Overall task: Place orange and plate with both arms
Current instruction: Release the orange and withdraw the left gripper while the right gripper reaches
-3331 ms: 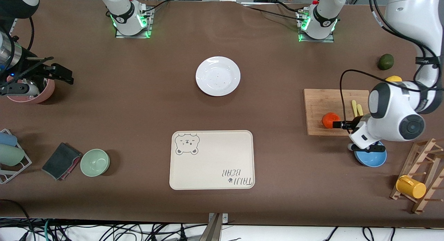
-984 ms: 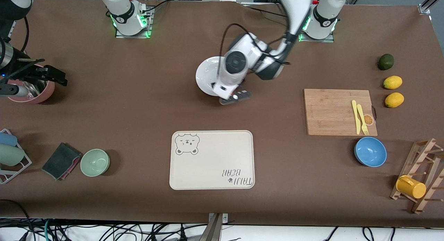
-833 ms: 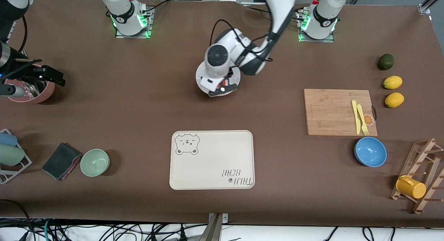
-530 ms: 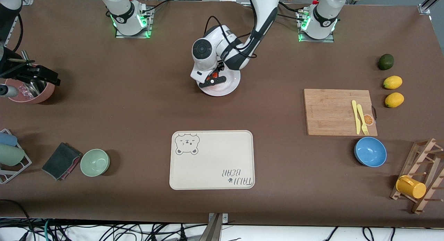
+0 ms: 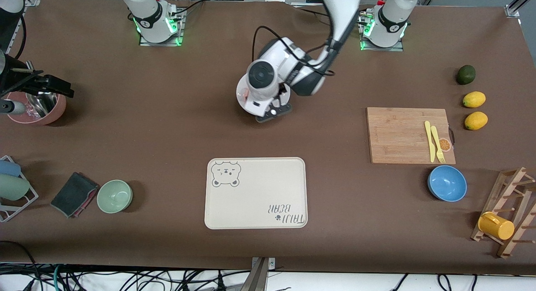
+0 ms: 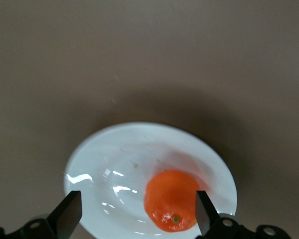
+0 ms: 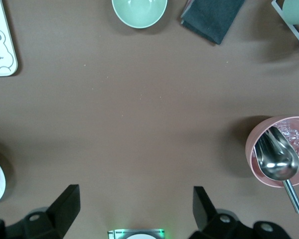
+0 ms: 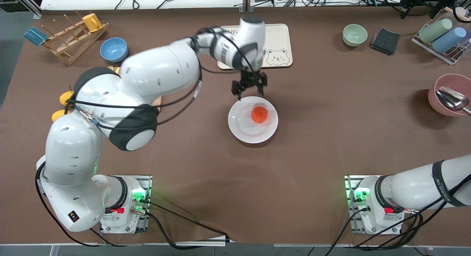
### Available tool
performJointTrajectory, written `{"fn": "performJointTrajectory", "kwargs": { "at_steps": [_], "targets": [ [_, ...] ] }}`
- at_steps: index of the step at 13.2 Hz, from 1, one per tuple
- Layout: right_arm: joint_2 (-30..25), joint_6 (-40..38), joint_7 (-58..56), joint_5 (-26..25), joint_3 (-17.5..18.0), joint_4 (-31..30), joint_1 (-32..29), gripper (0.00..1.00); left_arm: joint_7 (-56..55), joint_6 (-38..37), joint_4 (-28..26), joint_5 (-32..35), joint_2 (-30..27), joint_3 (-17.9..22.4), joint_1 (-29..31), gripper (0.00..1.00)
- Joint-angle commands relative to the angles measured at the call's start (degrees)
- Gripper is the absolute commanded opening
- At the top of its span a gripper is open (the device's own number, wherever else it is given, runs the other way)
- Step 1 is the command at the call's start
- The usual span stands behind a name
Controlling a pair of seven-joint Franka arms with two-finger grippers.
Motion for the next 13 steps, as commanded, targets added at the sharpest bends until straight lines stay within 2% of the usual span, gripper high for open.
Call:
{"fn": "performJointTrajectory", "kwargs": {
  "at_steps": [1, 3, 6, 8, 9, 11, 13],
  "targets": [
    [1.48, -1.57, -2.83, 0.1, 0.11, 1.29, -0.08, 1.0, 11.96, -9.93, 1.04, -0.37, -5.14, -0.84, 12.24, 1.0],
    [2.53, -1.48, -5.38, 0.97, 0.28, 1.2, 0.01, 1.0, 21.72, -13.73, 1.04, -0.37, -7.43, -0.84, 20.69, 1.0],
    [5.08, -1.31, -9.41, 7.2, 0.28, 1.11, 0.1, 1.0, 33.15, -16.82, 2.35, 0.15, -8.93, -0.75, 32.64, 1.0],
    [5.7, 0.79, -10.13, 10.45, 0.37, -1.6, 0.27, 1.0, 41.76, -16.82, 2.71, 3.31, -8.93, -0.84, 38.11, 1.0],
    [5.53, 2.98, -10.13, 12.47, 0.63, -4.05, 0.1, 1.0, 44.85, -16.73, 2.71, 4.8, -8.85, -0.75, 39.52, 1.0],
    [4.04, 10.34, -10.66, 20.54, 1.94, -12.29, 0.1, 1.0, 52.92, -16.39, 2.97, 8.49, -8.76, -0.84, 43.56, 1.0],
    [3.07, 19.57, -10.49, 24.77, 6.32, -19.51, 0.01, 1.0, 62.06, -16.38, 6.03, 9.91, -8.5, -0.58, 46.2, 1.0]
  ]
}}
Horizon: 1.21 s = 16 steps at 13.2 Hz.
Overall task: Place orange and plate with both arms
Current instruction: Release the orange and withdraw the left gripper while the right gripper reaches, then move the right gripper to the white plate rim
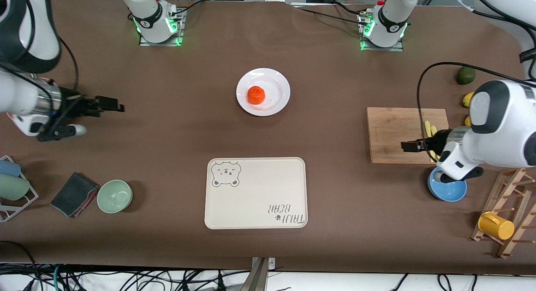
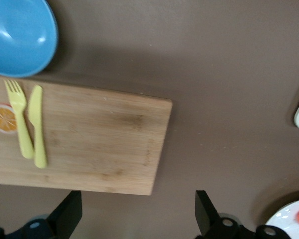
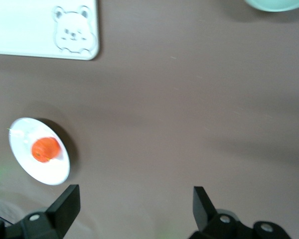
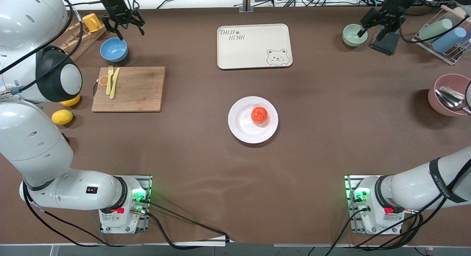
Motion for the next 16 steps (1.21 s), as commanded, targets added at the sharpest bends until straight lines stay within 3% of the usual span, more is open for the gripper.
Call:
{"fn": "performJointTrajectory", "kwargs": {
  "at_steps": [1, 4, 5, 8, 10, 13, 16],
  "targets": [
    [-3.44, 11.55, -0.44, 6.74, 5.56, -11.7, -0.23, 1.0, 11.39, -0.77, 4.51, 3.44, 0.29, -0.81, 3.34, 1.0],
    [-2.92, 24.57, -8.84, 20.7, 10.31, -22.34, -0.31, 1.0, 18.02, 1.32, 5.49, 5.91, -1.11, -0.37, 4.85, 1.0],
    [-2.83, 27.39, -11.93, 26.41, 11.63, -24.98, -0.31, 1.0, 17.94, 3.6, 4.09, 5.74, -5.47, 0.15, 4.24, 1.0],
    [-0.64, 29.52, -21.07, 38.12, 13.93, -28.95, -0.31, 1.0, 17.76, 10.82, -7.92, 6.35, -18.39, 0.24, 2.47, 1.0],
    [0.68, 33.19, -28.62, 45.23, 17.08, -32.02, -0.23, 1.0, 17.93, 11.18, -14.61, 6.44, -22.2, 0.33, 2.39, 1.0],
    [2.0, 41.1, -36.63, 58.68, 24.1, -35.72, -0.23, 1.0, 17.76, 9.96, -14.03, 6.44, -24.67, 0.33, 1.95, 1.0],
    [3.93, 46.12, -39.81, 65.91, 28.6, -36.26, -0.23, 0.99, 18.03, 6.29, -12.89, 6.17, -26.43, 0.42, 2.12, 1.0]
  ]
}}
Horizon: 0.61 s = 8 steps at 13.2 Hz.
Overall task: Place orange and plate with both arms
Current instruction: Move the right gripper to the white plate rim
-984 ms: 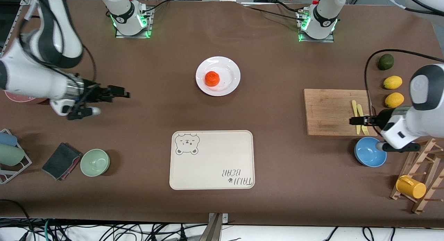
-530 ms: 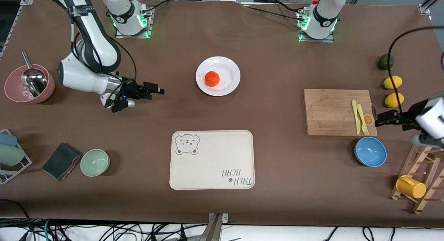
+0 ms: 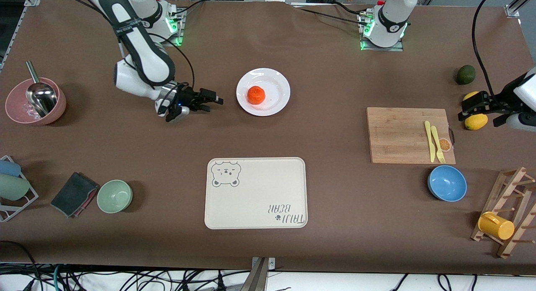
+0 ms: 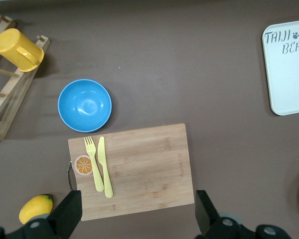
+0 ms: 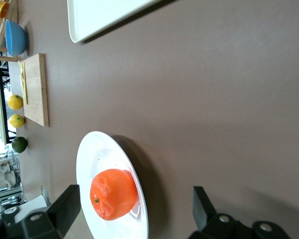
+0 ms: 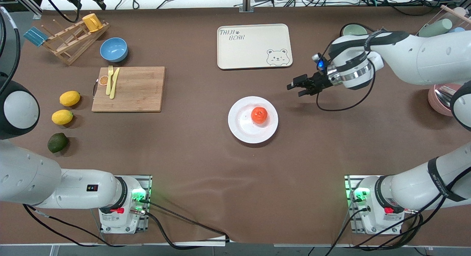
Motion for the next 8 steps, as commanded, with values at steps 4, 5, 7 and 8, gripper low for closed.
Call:
{"fn": "performJointTrajectory", "kwargs": {
  "at_steps": [4, 5, 7, 8],
  "targets": [
    [3.15, 8.86, -3.86, 9.83, 6.98, -0.47, -0.17, 0.84, 1.08, -6.61, 1.08, 1.16, -1.72, 0.01, -0.22, 1.0],
    [4.11, 9.91, -6.74, 13.59, 7.86, -0.47, -0.08, 0.79, 1.08, -7.57, 1.17, 2.03, -1.81, -0.17, -0.57, 1.0],
    [5.87, 10.36, -17.6, 24.56, 8.4, -0.39, 0.97, 0.73, 1.08, -8.45, 1.35, 3.18, -2.16, -0.43, -0.92, 1.0],
    [6.31, 10.27, -22.1, 28.36, 8.49, -0.39, 1.06, 0.69, 1.95, -9.68, 2.04, 3.18, -2.07, -0.43, -1.01, 1.0]
  ]
}}
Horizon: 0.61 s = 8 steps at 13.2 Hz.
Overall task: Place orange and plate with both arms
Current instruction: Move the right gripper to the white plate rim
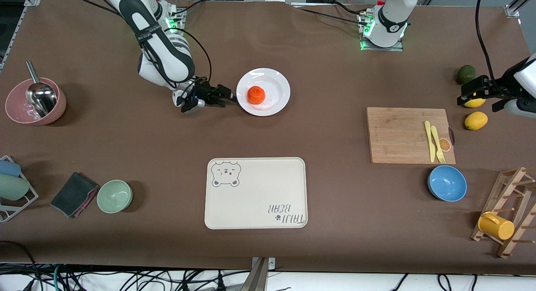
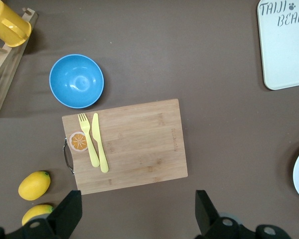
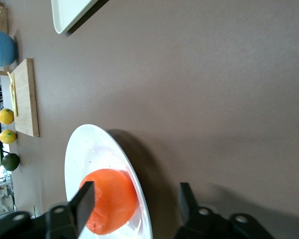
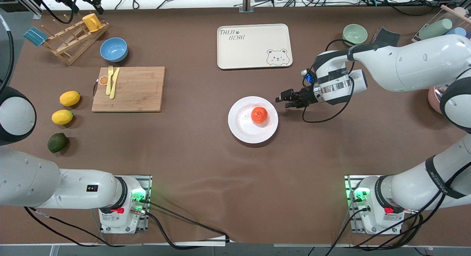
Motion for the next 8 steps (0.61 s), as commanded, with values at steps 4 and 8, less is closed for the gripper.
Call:
{"fn": "performJointTrajectory", "kwargs": {
  "at_steps": [4, 8],
  "targets": [
    [1.86, 2.57, -8.75, 10.2, 0.41, 0.31, 3.22, 0.64, 7.93, -3.0, 1.88, 2.23, -0.26, -0.21, 0.11, 1.0],
    [1.77, 3.99, -8.93, 10.84, 0.5, 0.31, 4.72, 0.59, 8.02, -3.0, 2.06, 2.32, 0.27, -0.21, 0.29, 1.0]
  ]
}}
